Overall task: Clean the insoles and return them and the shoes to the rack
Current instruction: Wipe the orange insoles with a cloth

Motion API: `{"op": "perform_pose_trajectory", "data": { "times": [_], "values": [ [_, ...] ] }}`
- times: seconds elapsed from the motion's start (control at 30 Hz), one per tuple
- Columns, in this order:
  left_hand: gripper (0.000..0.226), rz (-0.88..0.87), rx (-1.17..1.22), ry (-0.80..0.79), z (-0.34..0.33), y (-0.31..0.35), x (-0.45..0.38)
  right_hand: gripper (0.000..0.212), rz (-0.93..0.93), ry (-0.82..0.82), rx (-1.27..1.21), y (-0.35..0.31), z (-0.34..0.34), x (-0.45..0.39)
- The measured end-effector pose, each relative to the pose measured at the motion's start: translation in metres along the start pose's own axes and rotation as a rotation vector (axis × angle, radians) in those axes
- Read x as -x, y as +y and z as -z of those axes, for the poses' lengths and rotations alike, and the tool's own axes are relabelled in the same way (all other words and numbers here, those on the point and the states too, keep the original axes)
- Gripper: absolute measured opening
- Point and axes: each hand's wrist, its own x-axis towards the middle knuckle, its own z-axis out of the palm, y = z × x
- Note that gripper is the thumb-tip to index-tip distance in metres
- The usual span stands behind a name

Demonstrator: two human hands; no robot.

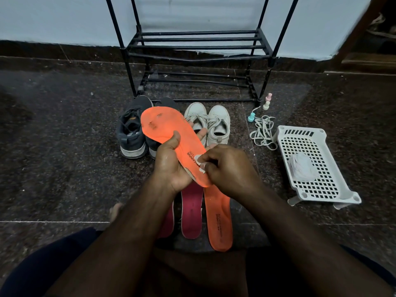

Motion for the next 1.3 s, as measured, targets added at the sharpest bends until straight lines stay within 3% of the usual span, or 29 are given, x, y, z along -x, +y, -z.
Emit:
{"op": "perform_pose_trajectory", "data": {
  "times": [0.13,0.23,0.33,0.4,0.67,0.7,0.8,0.87,1.03,1.1,1.17,1.3],
  "values": [
    [0.048,0.012,-0.02,-0.041,-0.006,-0.001,0.005,0.015,0.004,0.162,-0.006,0.0,-0.006,-0.003],
    [0.05,-0.006,-0.022,-0.037,-0.003,0.005,0.004,0.014,-0.085,0.052,-0.022,0.003,0.0,-0.001],
    [0.063,0.071,-0.078,-0.033,-0.003,0.007,0.006,0.012,-0.248,-0.033,-0.349,0.004,0.006,0.0],
    [0.059,0.12,-0.119,-0.025,-0.004,0.006,0.006,0.014,-0.324,-0.026,-0.573,0.001,0.006,0.002],
    [0.055,0.072,-0.126,-0.014,-0.009,0.007,0.007,0.009,-0.477,0.111,-0.84,0.0,-0.006,-0.003],
    [0.055,0.077,-0.133,-0.014,-0.01,0.003,0.007,0.01,-0.459,0.125,-0.804,0.002,-0.007,-0.003],
    [0.062,0.064,-0.106,0.029,-0.011,-0.008,0.005,0.015,-0.251,0.067,-0.307,0.002,-0.012,0.002],
    [0.066,0.043,-0.083,0.056,-0.009,-0.01,0.001,0.019,-0.121,0.051,-0.113,-0.006,-0.016,0.007],
    [0.069,0.052,-0.086,0.109,-0.004,-0.009,0.0,0.021,-0.086,-0.042,-0.17,-0.016,-0.015,0.01],
    [0.07,0.067,-0.097,0.111,-0.005,-0.009,0.002,0.02,-0.092,0.023,-0.192,-0.012,-0.014,0.007],
    [0.069,0.069,-0.113,0.114,-0.004,-0.01,0.002,0.02,-0.079,0.092,-0.127,-0.01,-0.016,0.003],
    [0.072,0.113,-0.12,0.14,-0.003,-0.012,0.001,0.023,-0.074,0.002,-0.038,-0.017,-0.024,0.008]
  ]
}}
